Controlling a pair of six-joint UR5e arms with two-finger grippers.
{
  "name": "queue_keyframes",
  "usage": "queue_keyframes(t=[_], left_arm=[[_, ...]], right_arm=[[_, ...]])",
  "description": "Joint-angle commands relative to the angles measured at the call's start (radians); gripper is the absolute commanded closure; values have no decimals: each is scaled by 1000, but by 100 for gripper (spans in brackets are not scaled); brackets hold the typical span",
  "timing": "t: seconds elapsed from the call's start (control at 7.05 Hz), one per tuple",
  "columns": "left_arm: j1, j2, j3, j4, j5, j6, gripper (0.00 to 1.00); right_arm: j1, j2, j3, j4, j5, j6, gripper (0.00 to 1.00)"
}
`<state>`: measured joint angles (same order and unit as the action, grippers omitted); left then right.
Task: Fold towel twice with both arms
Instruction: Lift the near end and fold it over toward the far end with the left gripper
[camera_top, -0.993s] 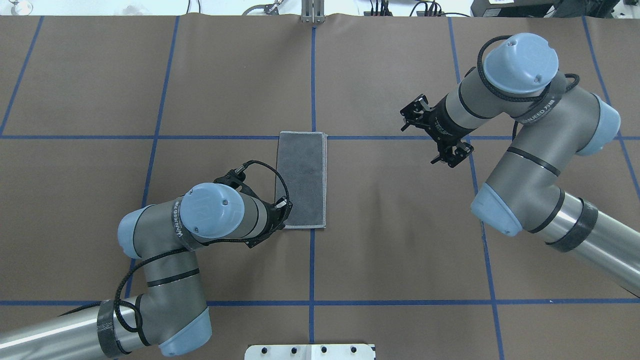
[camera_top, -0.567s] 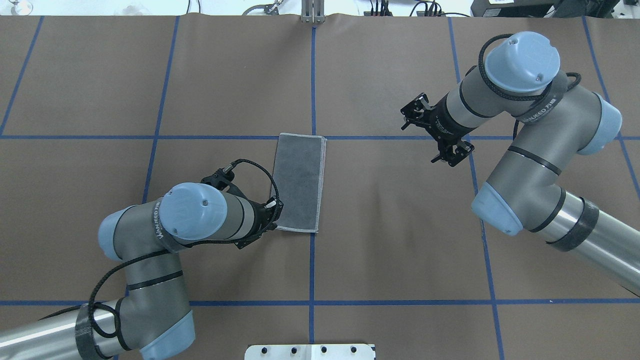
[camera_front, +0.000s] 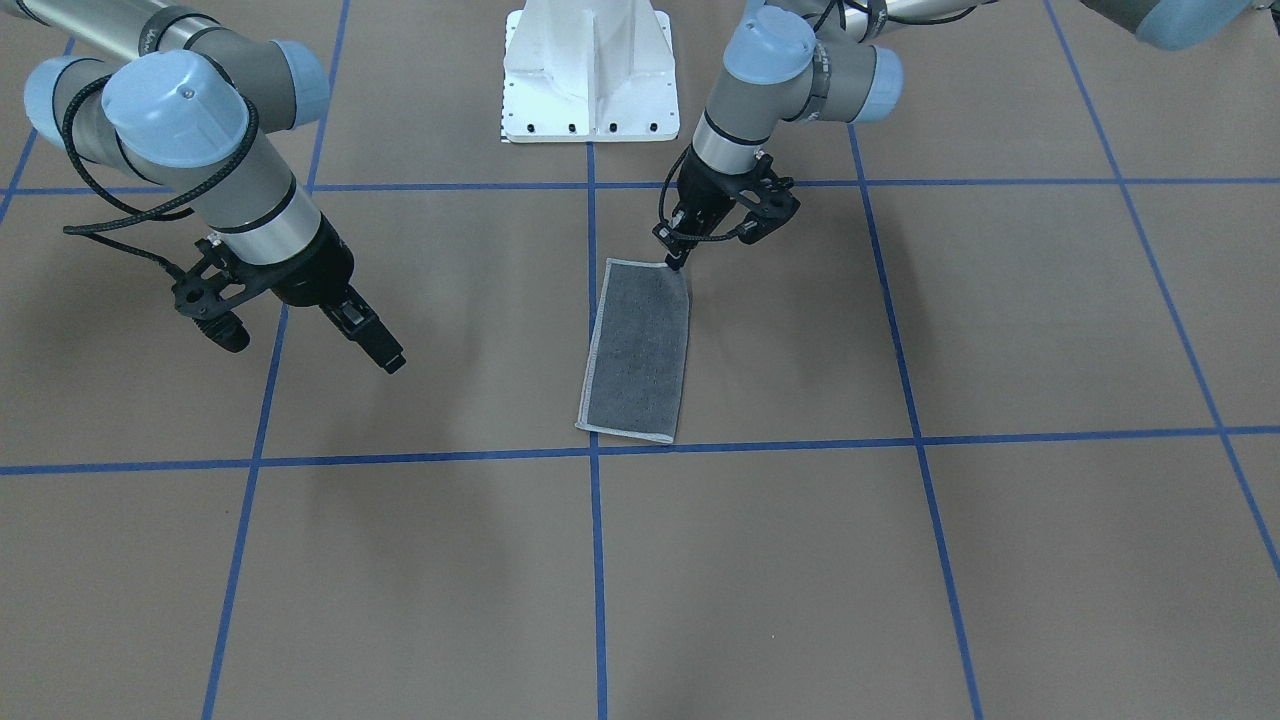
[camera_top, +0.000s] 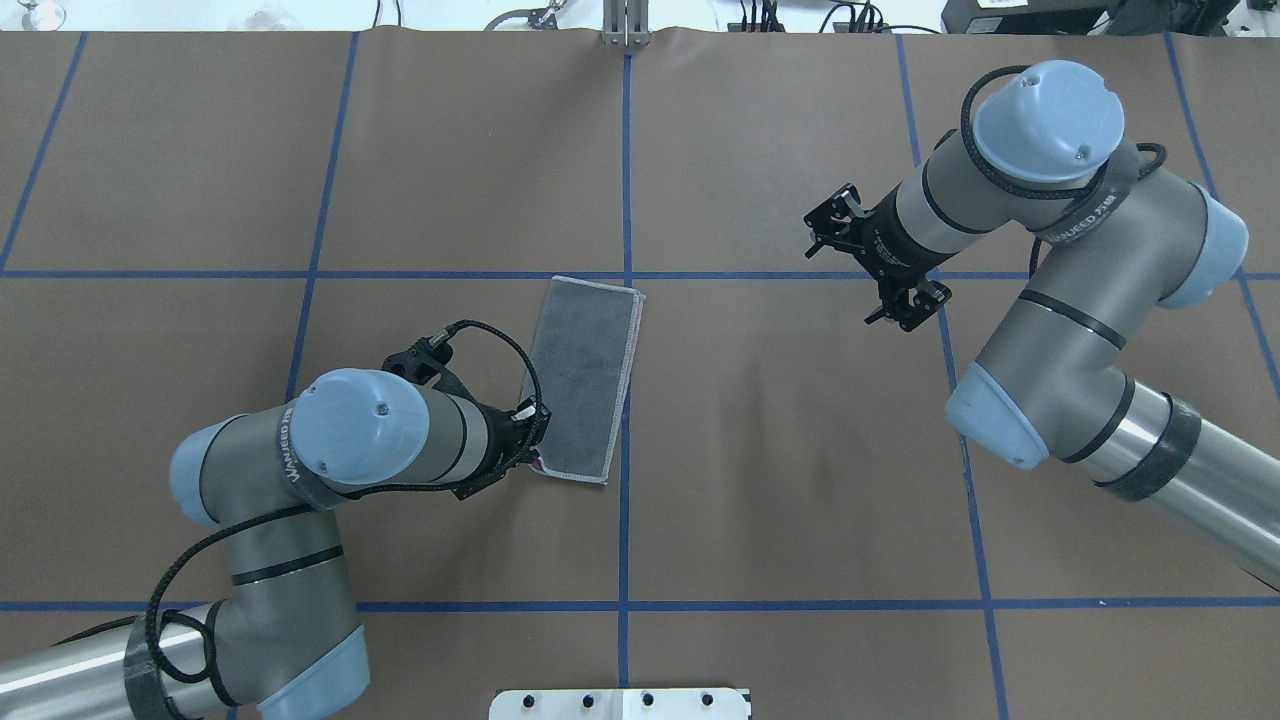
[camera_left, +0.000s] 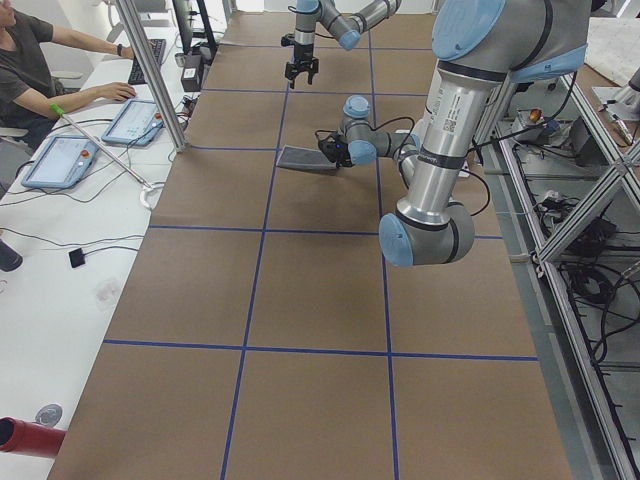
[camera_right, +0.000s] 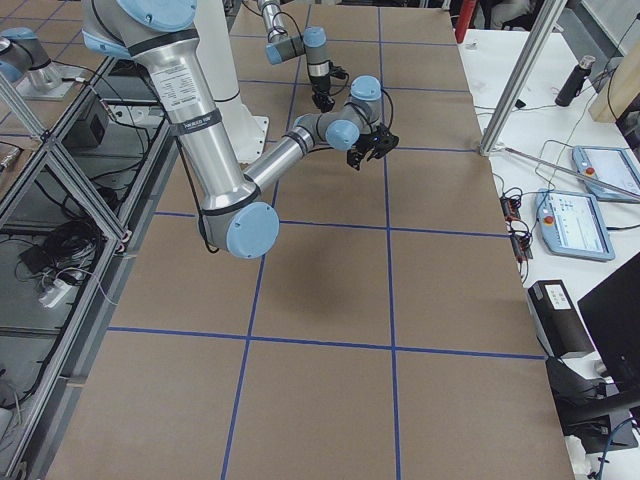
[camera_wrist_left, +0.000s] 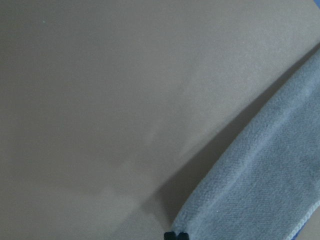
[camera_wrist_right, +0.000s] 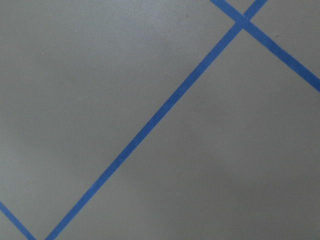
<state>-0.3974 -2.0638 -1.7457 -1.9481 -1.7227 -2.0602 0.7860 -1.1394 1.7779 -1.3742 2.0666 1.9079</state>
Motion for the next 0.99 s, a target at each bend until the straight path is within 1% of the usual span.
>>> queue_keyframes(t=[0.0,0.14,0.28,0.43,0.57,0.85], left_arm=[[-96,-155,131,17,-3,-9,100],[-139,-183,184,12,-5,-8,100],[-182,-218,234,12,-30,-2,100],[-205,-278,309,8,-35,-2,100],[-212,-315,360,3,-35,-2,100],[-212,-334,374,1,-35,-3,100]], right_arm=[[4,-3,-3,1,1,-1,0],[2,-5,-3,1,1,-1,0],[2,-5,-5,1,1,-1,0],[1,-5,-6,1,1,-1,0],[1,-5,-6,1,1,-1,0],[-1,-3,-8,3,1,-1,0]])
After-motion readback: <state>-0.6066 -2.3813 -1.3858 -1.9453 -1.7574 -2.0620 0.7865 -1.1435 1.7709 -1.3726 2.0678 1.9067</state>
